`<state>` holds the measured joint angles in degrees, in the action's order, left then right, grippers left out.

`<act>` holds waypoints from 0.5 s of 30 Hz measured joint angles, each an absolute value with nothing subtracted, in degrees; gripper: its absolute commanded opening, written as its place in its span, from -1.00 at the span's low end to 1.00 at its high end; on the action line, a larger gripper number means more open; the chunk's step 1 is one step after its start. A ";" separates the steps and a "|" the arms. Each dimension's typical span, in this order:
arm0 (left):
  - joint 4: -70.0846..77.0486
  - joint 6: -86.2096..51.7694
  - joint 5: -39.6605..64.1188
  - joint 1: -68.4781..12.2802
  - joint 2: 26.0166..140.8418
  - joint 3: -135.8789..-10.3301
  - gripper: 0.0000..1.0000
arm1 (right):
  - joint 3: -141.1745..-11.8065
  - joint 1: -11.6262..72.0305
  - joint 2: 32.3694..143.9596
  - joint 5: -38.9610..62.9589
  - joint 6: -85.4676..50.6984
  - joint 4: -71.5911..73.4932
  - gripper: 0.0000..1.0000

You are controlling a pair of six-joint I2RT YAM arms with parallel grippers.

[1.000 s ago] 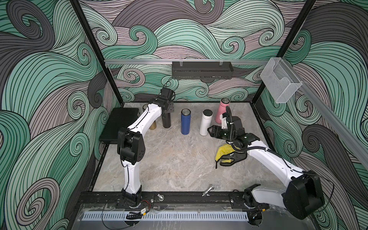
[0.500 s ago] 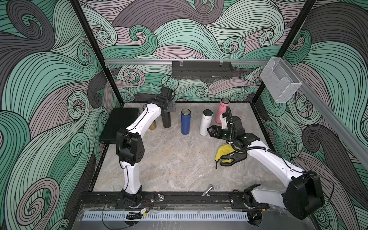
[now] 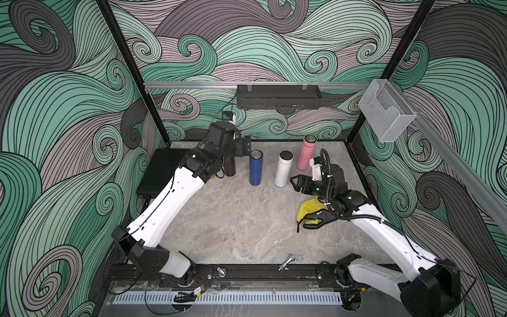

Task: Wipe the surface of the thermos
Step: Place the thermos at the center of the board, then pick up the thermos from the center of the board.

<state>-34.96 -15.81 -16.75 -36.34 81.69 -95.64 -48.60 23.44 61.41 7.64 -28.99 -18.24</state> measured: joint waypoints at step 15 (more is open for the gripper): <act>-25.39 -20.18 -15.00 -40.86 92.16 -85.38 0.97 | -43.18 21.74 52.82 5.80 -29.08 -24.64 0.85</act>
